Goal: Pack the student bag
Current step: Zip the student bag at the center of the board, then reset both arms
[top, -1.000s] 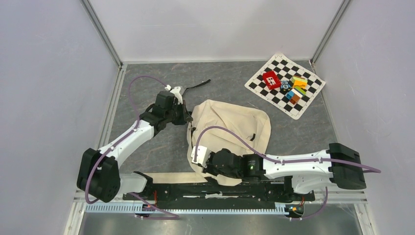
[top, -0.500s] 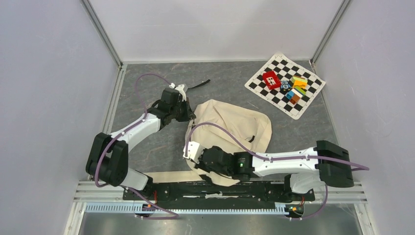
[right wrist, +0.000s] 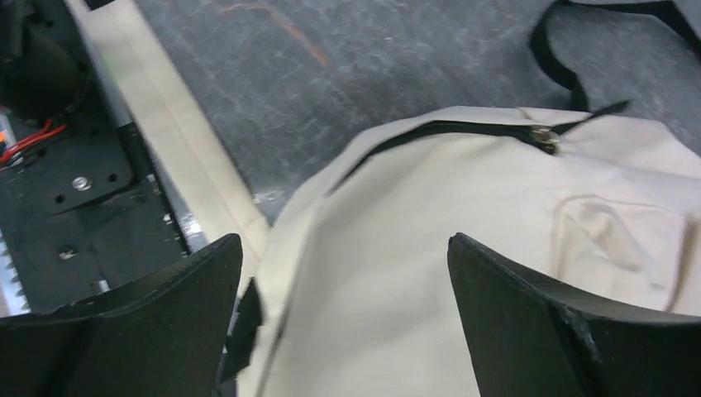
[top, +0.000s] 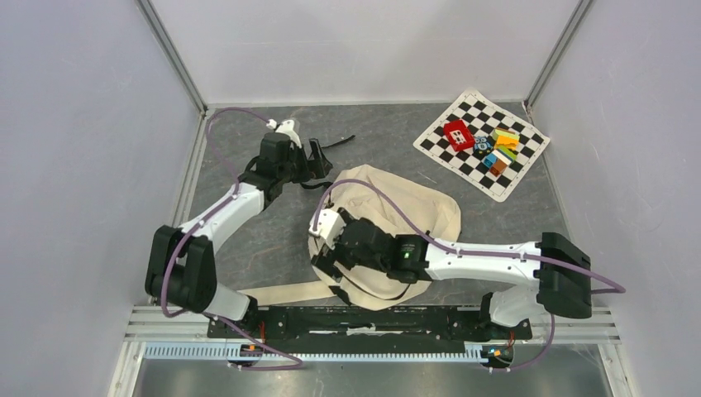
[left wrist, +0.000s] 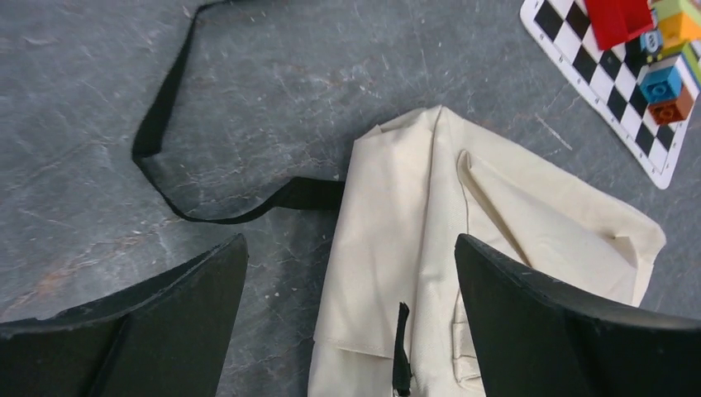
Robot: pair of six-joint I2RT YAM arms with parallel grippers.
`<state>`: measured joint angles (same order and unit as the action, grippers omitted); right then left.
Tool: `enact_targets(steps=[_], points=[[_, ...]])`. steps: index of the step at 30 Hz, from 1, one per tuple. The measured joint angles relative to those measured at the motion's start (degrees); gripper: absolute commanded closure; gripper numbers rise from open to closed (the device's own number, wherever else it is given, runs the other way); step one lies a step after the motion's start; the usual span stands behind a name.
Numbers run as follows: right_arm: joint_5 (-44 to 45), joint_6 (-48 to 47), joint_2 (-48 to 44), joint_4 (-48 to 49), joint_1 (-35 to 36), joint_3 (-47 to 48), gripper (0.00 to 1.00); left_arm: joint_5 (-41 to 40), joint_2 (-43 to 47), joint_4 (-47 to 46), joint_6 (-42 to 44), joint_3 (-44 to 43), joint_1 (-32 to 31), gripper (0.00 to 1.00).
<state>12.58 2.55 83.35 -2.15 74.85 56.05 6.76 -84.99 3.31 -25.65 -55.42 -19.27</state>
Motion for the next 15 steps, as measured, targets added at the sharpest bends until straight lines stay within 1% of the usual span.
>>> enact_targets(steps=[3, 7, 11, 15], points=[[-1.3, 0.0, -2.1, -1.6, -4.1, 0.0, 0.02, -1.2, 3.3, 0.9, -0.1, 0.1, 1.3, 0.0], [-4.6, 0.4, -6.3, -3.3, -12.7, 0.0, 0.02, -3.4, 9.5, 1.6, -0.7, 1.4, 5.0, 0.0], [-6.5, 1.7, -10.1, -6.1, -22.1, 0.0, 0.02, -6.6, 16.2, 5.8, -1.5, 3.6, 9.2, 0.0], [-8.9, 2.9, -12.3, -10.0, -34.6, -0.5, 0.02, -10.9, 23.6, 11.1, -1.5, 6.1, 10.3, 0.0]])
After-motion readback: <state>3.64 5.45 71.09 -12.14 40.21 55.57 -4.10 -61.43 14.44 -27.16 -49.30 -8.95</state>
